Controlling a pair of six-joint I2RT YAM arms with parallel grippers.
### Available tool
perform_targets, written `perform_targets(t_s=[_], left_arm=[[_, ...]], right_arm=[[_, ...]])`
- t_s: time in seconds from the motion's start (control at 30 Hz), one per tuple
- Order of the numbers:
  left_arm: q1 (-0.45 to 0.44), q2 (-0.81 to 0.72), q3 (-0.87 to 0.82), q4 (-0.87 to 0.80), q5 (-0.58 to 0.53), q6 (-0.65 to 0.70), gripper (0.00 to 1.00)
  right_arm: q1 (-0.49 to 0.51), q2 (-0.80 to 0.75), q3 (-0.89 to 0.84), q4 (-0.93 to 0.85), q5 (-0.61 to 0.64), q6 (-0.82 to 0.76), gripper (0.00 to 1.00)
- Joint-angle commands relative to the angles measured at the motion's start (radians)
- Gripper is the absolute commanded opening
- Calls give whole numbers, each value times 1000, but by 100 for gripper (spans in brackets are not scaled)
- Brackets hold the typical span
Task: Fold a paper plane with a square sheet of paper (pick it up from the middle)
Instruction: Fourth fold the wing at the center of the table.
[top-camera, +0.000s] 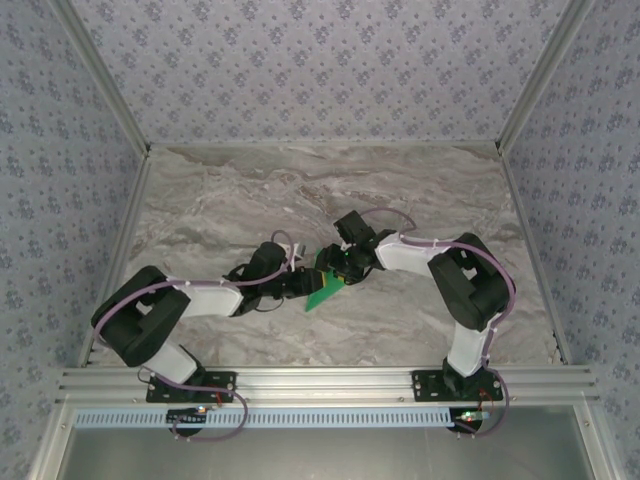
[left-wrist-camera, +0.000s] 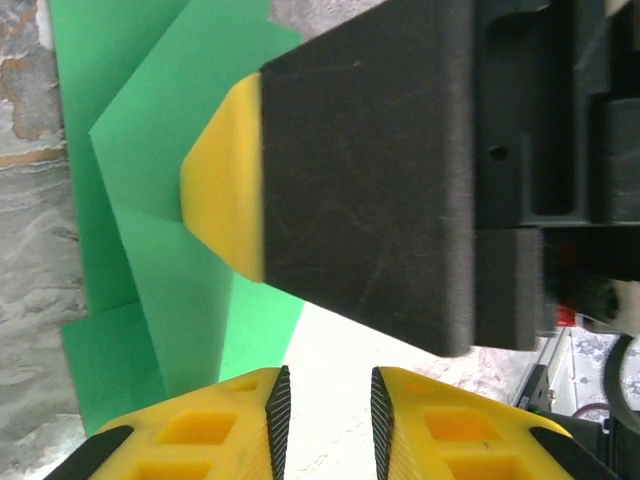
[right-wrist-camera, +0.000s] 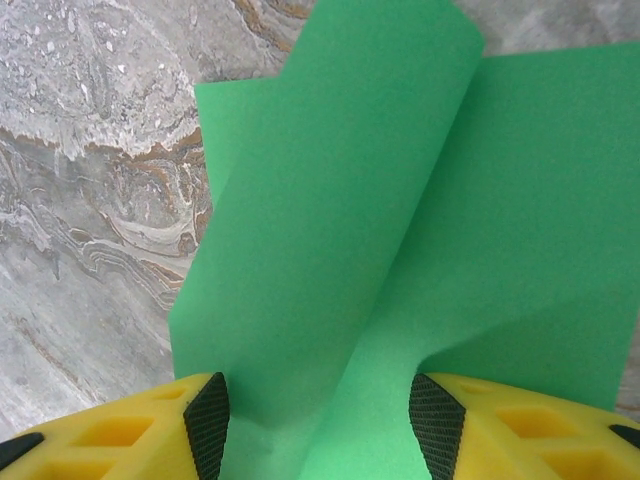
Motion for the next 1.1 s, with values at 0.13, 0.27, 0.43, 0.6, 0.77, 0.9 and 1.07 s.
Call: perform_targets(t_s=[0.13,0.27,0.43,0.6,0.77,0.9,1.07], left_arm=[[-3,47,34,-45,-29,18,29],[-3,62,38,-49,-31,19,29],[-3,60,42,-62,-44,24,28],[-2,53,43,-74,-53,30,28],[-3,12,35,-76,-57,31,29],[-3,-48,26,-100,-73,28,29],[-2,-104,6,-105,-90,13,29]], right_arm=[[0,103,-42,-177,140,3,56],[2,119,-43,-183,143,0,53],[3,142,-45,-185,147,2,50],[3,162,-46,-193,160,7,47],[3,176,-46,-196,168,12,44],[3,181,-42,-197,167,14,44],[4,188,-35,-193,162,16,44]])
